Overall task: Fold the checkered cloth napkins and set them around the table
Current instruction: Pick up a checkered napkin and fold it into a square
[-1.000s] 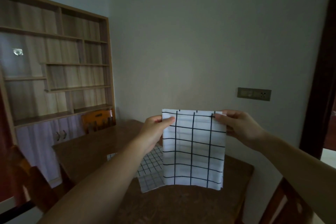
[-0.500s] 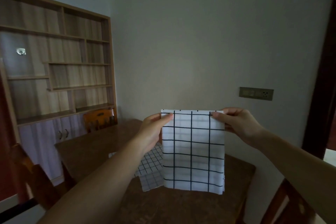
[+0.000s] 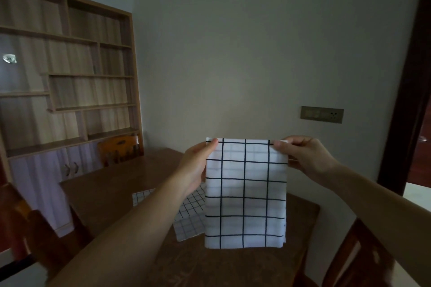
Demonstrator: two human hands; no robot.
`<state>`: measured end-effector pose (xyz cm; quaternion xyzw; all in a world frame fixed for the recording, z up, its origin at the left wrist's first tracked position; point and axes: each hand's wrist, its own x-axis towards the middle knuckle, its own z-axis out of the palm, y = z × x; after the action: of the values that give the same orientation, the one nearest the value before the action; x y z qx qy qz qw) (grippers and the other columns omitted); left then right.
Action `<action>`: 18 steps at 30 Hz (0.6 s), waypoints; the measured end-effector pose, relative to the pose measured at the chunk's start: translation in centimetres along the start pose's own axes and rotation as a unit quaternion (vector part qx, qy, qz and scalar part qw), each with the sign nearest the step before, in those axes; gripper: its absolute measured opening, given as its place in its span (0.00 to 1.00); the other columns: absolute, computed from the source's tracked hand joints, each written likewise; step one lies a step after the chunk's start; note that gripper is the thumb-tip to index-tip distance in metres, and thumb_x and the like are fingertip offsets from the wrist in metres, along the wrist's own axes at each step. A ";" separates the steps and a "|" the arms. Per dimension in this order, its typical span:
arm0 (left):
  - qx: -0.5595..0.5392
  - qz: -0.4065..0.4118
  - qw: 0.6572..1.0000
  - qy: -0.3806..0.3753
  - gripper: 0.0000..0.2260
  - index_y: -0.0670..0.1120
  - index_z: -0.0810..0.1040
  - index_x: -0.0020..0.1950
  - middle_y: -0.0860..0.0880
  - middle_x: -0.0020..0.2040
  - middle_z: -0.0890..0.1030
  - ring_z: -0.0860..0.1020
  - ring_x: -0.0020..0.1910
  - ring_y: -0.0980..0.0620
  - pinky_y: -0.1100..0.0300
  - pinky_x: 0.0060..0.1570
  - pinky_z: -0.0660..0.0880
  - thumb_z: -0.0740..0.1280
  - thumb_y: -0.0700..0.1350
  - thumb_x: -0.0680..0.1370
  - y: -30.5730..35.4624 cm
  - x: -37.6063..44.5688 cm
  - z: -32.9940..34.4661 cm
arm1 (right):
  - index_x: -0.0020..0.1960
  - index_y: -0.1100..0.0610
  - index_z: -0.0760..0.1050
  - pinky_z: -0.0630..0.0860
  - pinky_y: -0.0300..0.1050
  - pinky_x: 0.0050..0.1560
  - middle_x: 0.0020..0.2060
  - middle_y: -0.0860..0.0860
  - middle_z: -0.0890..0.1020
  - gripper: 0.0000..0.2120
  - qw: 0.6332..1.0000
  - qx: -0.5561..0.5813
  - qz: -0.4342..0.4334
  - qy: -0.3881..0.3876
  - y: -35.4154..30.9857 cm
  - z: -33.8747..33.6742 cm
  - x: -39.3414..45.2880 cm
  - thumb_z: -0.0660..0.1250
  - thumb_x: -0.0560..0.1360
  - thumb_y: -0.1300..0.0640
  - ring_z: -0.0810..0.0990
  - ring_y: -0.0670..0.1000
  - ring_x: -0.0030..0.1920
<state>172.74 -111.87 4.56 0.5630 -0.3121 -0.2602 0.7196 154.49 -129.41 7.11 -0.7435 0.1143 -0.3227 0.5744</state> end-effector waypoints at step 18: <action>0.185 0.198 0.962 -0.022 0.10 0.55 0.79 0.44 0.55 0.44 0.78 0.74 0.41 0.66 0.73 0.43 0.69 0.61 0.55 0.80 1.1 -0.4 2.8 | 0.32 0.52 0.65 0.60 0.44 0.30 0.24 0.47 0.68 0.18 0.846 -0.459 -0.270 0.017 -3.3 4.8 0.4 0.59 0.81 0.52 0.66 0.44 0.25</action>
<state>170.42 -113.08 6.01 0.6079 -0.4755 -0.0624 0.6328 157.07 -124.81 9.62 -0.9181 0.0541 -0.3886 0.0557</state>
